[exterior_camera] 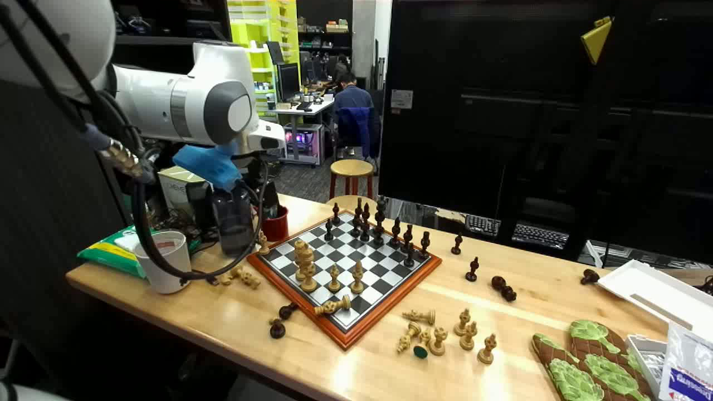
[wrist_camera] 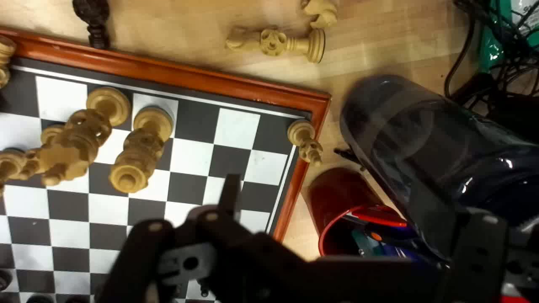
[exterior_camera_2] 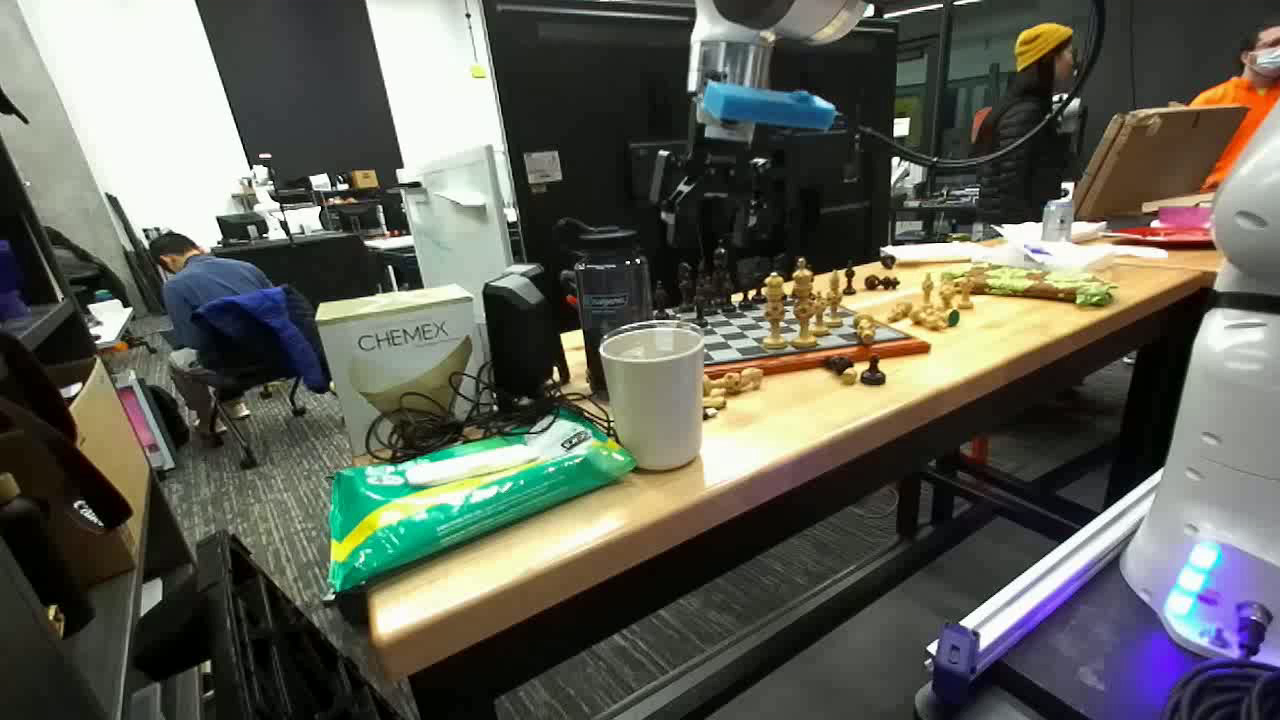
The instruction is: Pick up one black chess piece from the counter and place it on the board.
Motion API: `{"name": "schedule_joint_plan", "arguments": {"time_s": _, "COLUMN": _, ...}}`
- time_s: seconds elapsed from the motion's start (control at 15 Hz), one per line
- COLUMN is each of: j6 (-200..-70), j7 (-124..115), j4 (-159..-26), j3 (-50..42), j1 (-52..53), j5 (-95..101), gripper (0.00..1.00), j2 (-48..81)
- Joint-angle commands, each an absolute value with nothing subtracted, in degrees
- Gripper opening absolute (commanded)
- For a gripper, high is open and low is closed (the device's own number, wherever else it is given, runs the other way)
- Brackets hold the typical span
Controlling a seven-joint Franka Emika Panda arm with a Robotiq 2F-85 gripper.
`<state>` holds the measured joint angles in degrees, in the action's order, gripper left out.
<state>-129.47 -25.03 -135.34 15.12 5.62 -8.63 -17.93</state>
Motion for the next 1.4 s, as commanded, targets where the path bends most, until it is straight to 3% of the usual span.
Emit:
{"name": "schedule_joint_plan", "arguments": {"time_s": 0.0, "j6": -129.36, "j7": -25.23, "j4": -135.23, "j3": 14.41, "j1": 6.35, "j5": -8.32, "gripper": 1.0, "j2": -17.88}}
{"name": "schedule_joint_plan", "arguments": {"time_s": 0.8, "j6": -129.36, "j7": -25.23, "j4": -135.2, "j3": 14.41, "j1": 6.35, "j5": -8.32, "gripper": 1.0, "j2": -17.88}}
{"name": "schedule_joint_plan", "arguments": {"time_s": 1.33, "j6": -123.31, "j7": -23.54, "j4": -128.24, "j3": 10.12, "j1": 3.15, "j5": -3.28, "gripper": 1.0, "j2": -16.03}}
